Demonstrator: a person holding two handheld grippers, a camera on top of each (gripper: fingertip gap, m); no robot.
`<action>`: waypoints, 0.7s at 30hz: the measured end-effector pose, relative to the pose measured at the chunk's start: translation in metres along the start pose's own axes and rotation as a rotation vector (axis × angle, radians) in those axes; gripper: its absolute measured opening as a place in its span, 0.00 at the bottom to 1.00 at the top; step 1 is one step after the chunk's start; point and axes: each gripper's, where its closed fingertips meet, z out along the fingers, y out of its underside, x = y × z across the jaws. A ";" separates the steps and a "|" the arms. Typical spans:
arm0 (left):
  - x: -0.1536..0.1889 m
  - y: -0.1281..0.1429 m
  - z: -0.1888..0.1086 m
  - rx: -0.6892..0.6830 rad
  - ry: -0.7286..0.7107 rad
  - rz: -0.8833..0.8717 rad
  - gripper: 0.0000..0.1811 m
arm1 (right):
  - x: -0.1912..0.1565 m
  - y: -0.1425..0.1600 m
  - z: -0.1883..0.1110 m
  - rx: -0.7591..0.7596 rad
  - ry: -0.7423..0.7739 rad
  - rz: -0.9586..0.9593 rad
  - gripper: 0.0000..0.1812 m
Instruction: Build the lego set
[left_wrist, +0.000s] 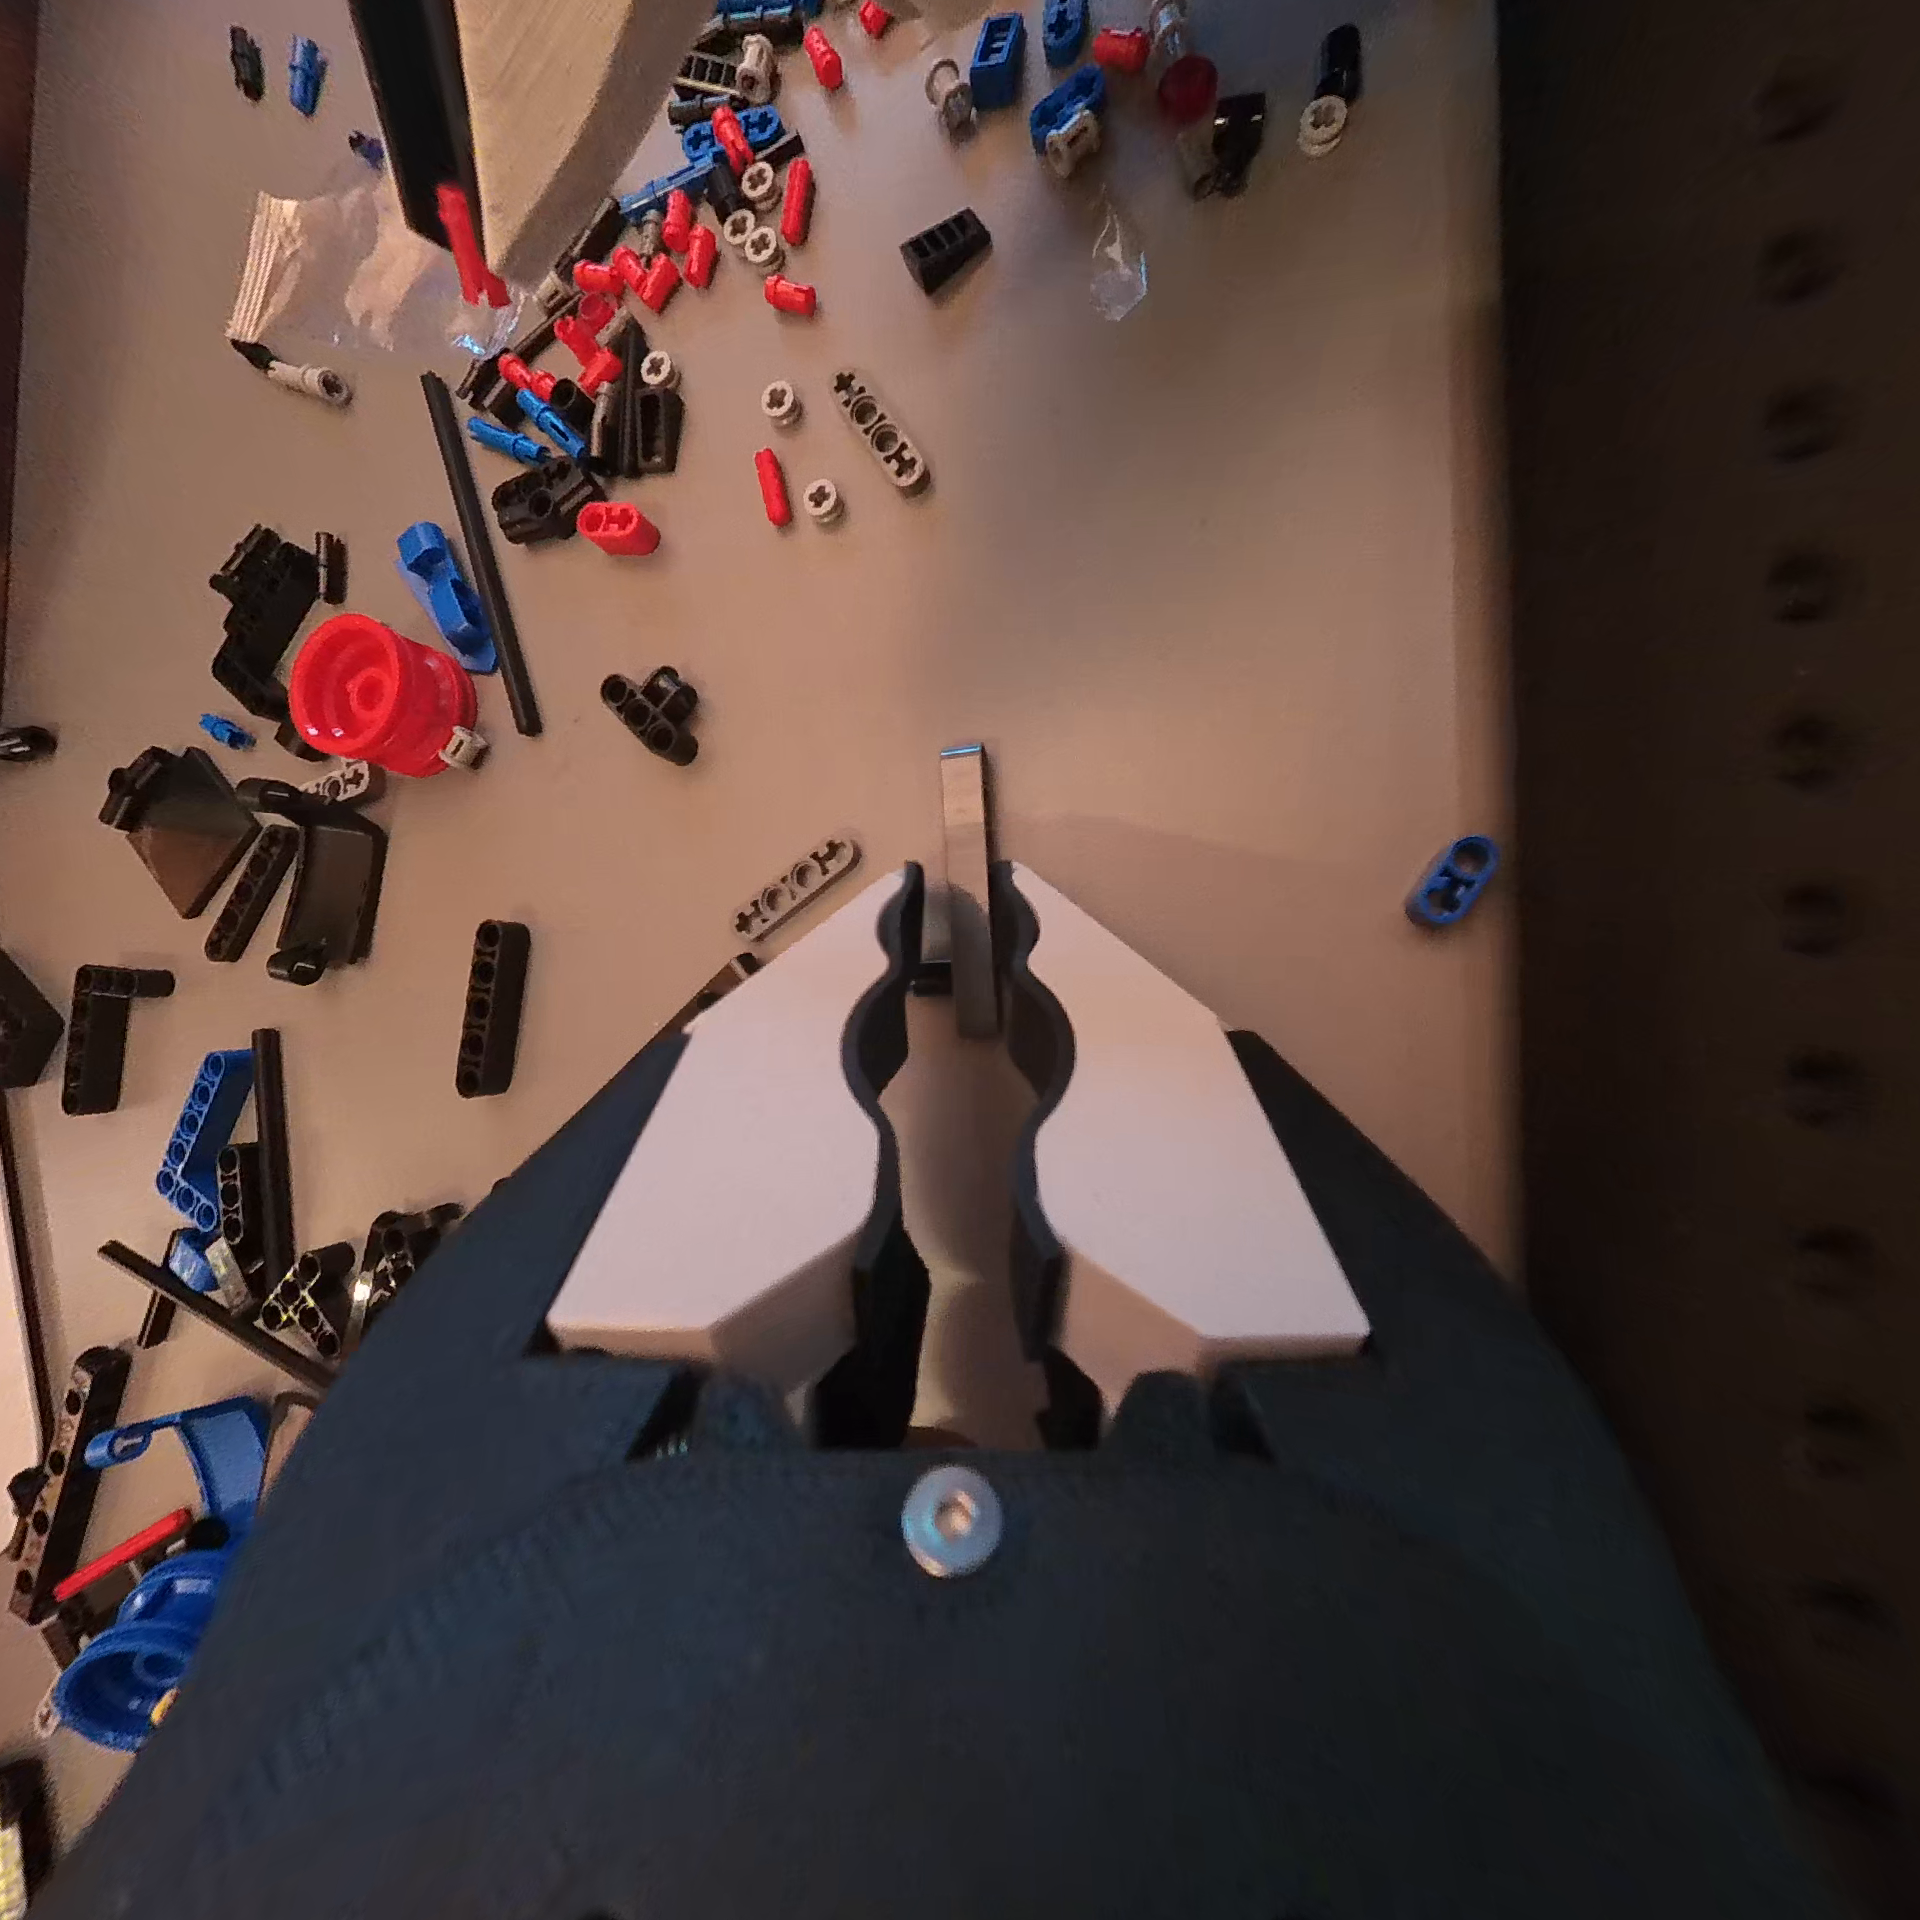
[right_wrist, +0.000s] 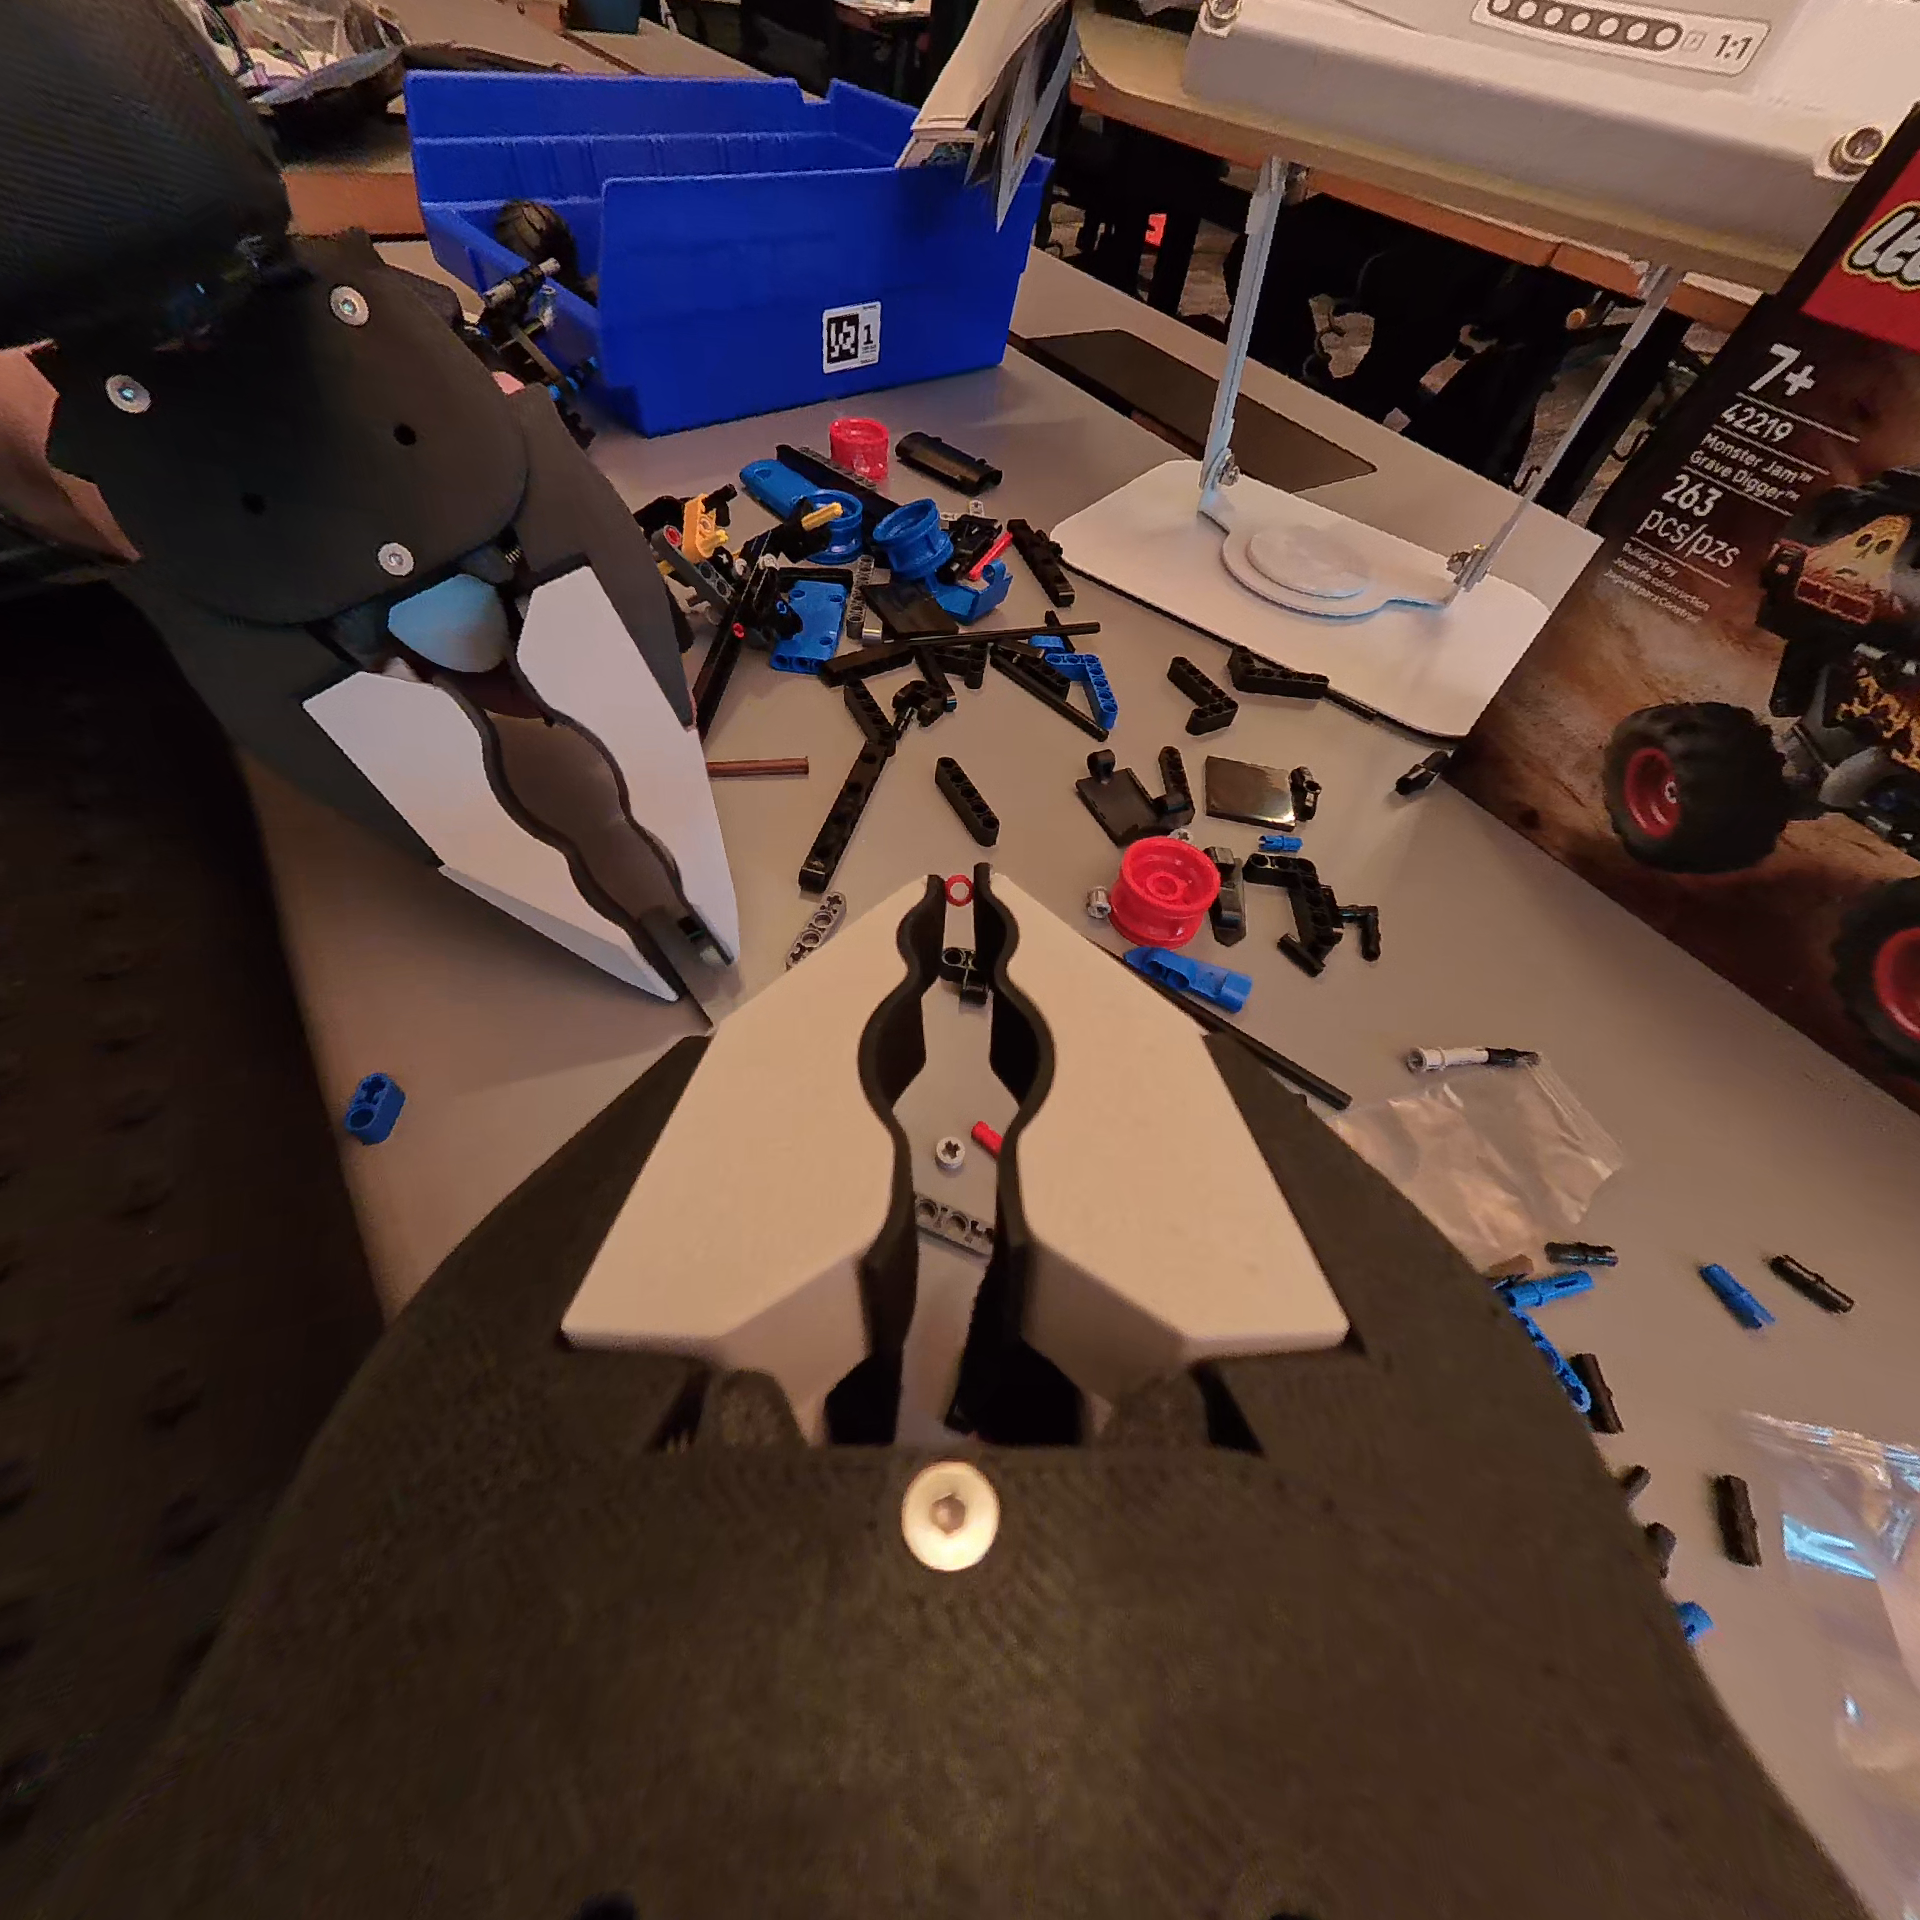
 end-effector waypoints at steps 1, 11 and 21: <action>0.000 0.000 0.000 0.000 0.001 0.001 0.06 | 0.000 0.000 0.000 0.000 0.000 0.000 0.01; 0.000 0.000 0.000 -0.005 -0.016 0.025 0.03 | 0.000 0.000 -0.001 0.002 0.002 0.000 0.01; -0.002 0.001 -0.003 -0.011 -0.024 0.006 0.03 | 0.001 -0.001 -0.001 0.006 0.007 0.000 0.01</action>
